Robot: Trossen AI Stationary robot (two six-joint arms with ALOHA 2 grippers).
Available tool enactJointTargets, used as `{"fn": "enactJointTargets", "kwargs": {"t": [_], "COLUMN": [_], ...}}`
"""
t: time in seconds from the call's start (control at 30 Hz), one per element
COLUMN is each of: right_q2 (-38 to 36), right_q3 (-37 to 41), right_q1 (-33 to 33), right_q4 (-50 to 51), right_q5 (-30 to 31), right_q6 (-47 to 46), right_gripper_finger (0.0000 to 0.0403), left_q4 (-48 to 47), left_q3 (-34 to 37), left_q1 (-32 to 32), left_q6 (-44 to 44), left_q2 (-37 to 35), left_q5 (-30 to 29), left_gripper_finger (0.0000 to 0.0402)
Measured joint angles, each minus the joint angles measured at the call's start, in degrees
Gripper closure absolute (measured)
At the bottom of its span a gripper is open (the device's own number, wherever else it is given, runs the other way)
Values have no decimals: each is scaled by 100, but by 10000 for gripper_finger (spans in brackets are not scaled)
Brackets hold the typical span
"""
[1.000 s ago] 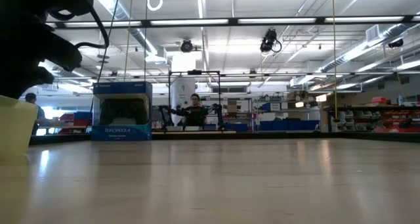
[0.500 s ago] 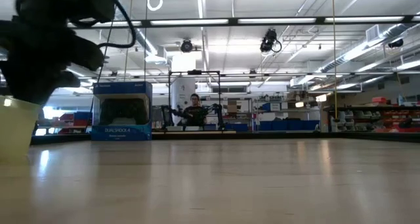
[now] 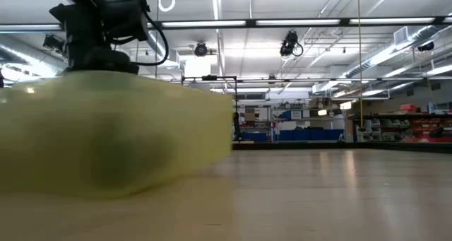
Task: Pick and place USB-C Cables
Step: Move the yellow bin to the center of the table
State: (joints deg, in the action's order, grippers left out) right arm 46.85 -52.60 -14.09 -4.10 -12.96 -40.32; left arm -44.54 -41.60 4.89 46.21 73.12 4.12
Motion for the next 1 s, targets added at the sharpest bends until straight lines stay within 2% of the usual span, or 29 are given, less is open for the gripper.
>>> {"fn": "enactJointTargets", "kwargs": {"t": [0.17, 0.4, 0.83, 1.0], "right_q2": [0, 0, 0, 0], "right_q3": [0, 0, 0, 0], "right_q1": [-39, -37, -37, -37], "right_q4": [0, 0, 0, -2], "right_q5": [-14, -16, -23, -23], "right_q6": [88, 195, 195, 176], "right_gripper_finger": [329, 329, 329, 329], "left_q4": [447, 957, 1046, 1426], "left_q3": [0, 0, 0, 0], "left_q1": [191, 242, 327, 496], "left_q6": [1086, 2050, 2506, 2537], "left_q2": [2, 2, 39, 314], "left_q5": [14, -93, -357, -210], "left_gripper_finger": [386, 387, 387, 387]}}
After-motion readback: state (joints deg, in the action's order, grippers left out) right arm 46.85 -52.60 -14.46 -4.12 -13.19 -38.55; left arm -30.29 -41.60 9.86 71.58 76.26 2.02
